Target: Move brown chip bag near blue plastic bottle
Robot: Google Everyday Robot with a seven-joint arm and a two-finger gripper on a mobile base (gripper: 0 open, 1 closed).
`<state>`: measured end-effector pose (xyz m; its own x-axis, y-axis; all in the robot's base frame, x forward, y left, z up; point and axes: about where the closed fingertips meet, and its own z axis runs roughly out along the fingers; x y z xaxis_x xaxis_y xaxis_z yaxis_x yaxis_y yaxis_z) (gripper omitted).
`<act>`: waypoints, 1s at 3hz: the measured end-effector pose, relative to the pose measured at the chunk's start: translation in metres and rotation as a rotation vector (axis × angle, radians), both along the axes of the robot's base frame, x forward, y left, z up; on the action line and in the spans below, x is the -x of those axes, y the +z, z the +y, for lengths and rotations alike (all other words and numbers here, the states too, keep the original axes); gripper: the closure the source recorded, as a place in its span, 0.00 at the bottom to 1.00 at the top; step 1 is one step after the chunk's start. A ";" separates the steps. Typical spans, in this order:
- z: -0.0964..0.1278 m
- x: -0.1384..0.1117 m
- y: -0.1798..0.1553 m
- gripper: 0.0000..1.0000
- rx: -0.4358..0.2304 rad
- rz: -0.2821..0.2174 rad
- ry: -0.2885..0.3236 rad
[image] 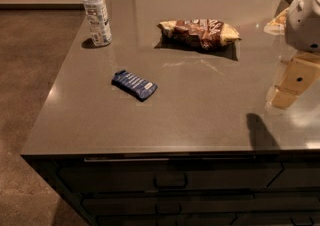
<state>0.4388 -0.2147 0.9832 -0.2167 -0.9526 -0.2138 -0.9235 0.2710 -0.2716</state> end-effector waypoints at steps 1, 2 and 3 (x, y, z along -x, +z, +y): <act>0.000 0.000 0.000 0.00 0.000 0.000 0.000; 0.009 -0.036 -0.008 0.00 -0.020 -0.010 0.011; 0.024 -0.080 -0.019 0.00 -0.052 -0.016 0.020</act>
Offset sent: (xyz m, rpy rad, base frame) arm 0.0893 0.0209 -0.0230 0.0492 -0.0081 0.0259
